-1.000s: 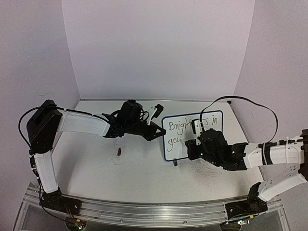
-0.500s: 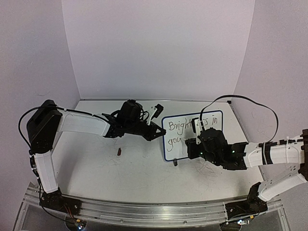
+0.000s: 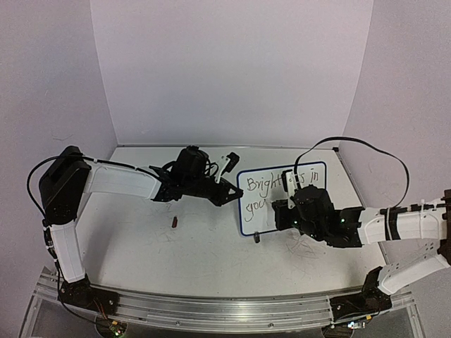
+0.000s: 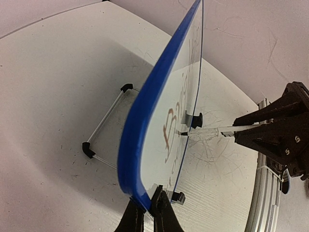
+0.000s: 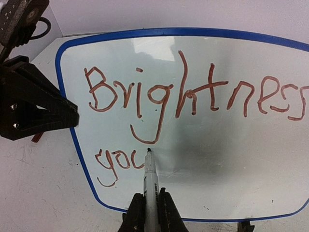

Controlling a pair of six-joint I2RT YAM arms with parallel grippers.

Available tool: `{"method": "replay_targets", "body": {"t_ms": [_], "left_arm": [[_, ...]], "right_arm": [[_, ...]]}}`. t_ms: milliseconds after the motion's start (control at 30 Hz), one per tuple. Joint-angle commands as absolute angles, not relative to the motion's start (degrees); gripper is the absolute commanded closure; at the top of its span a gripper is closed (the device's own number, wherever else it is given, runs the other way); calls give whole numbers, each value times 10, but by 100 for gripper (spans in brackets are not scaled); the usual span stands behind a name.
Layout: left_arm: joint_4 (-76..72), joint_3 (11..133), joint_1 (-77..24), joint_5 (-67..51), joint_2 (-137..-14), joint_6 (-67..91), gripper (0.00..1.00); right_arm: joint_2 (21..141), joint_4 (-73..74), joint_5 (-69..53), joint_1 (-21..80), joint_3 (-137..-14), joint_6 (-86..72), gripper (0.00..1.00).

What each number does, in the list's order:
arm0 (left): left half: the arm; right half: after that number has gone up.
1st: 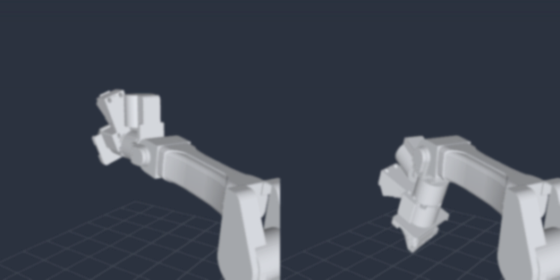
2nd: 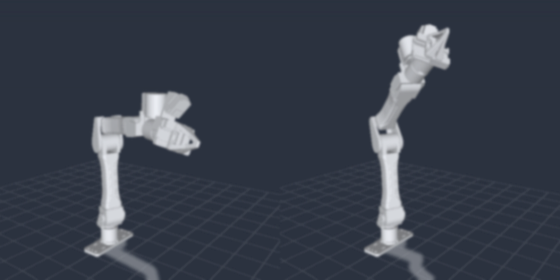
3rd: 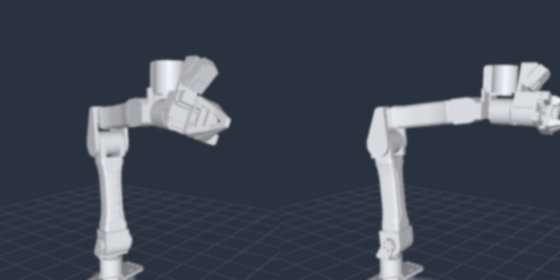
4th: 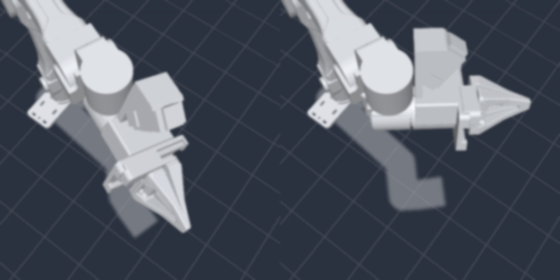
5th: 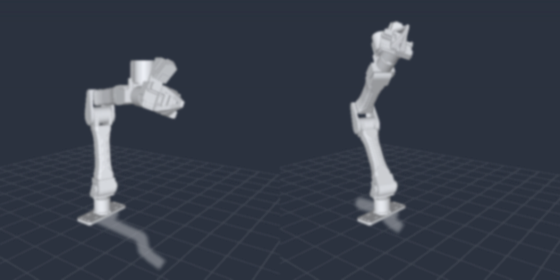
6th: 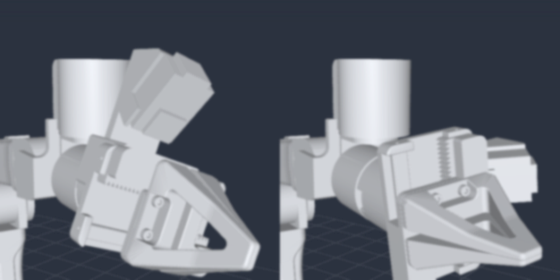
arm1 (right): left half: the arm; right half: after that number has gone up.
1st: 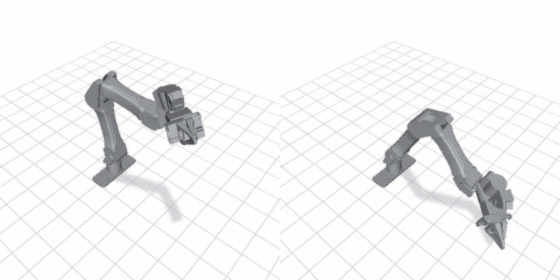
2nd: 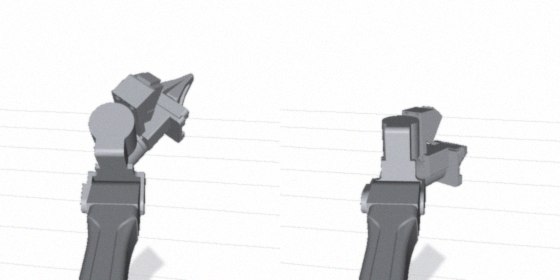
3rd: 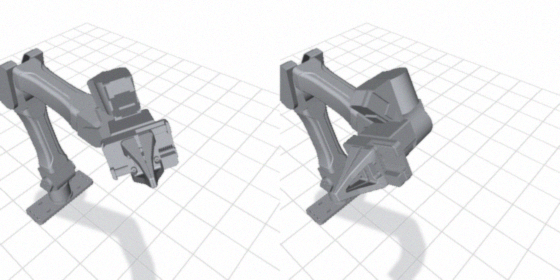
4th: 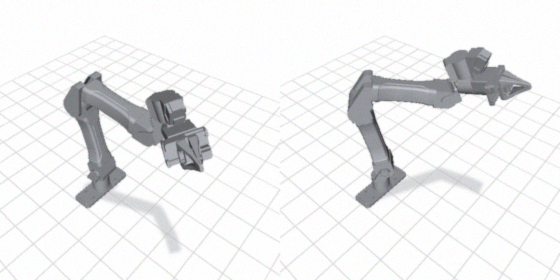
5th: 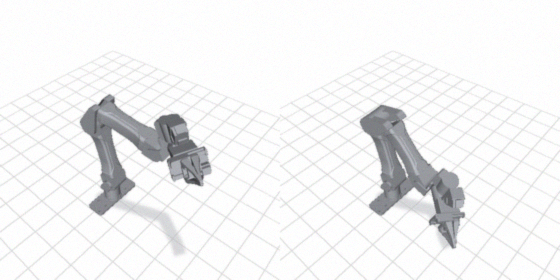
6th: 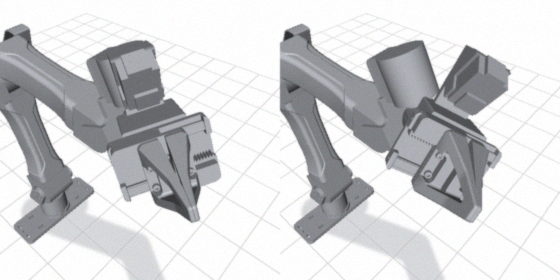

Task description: Write a sentence on the whiteboard

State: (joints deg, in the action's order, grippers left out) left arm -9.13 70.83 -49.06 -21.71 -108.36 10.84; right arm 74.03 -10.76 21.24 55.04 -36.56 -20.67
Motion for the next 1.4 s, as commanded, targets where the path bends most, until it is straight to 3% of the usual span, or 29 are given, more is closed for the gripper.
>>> {"method": "replay_targets", "body": {"t_ms": [0, 767, 1367], "left_arm": [[-14, 704, -485, -148, -1087, 68, 100], [-12, 707, -485, -149, -1091, 67, 100], [-11, 706, -485, -150, -1088, 66, 100]], "right_arm": [[742, -123, 211, 547, -373, -213, 100], [695, -111, 196, 549, -344, -227, 100], [728, -128, 218, 541, -369, -209, 100]]}}
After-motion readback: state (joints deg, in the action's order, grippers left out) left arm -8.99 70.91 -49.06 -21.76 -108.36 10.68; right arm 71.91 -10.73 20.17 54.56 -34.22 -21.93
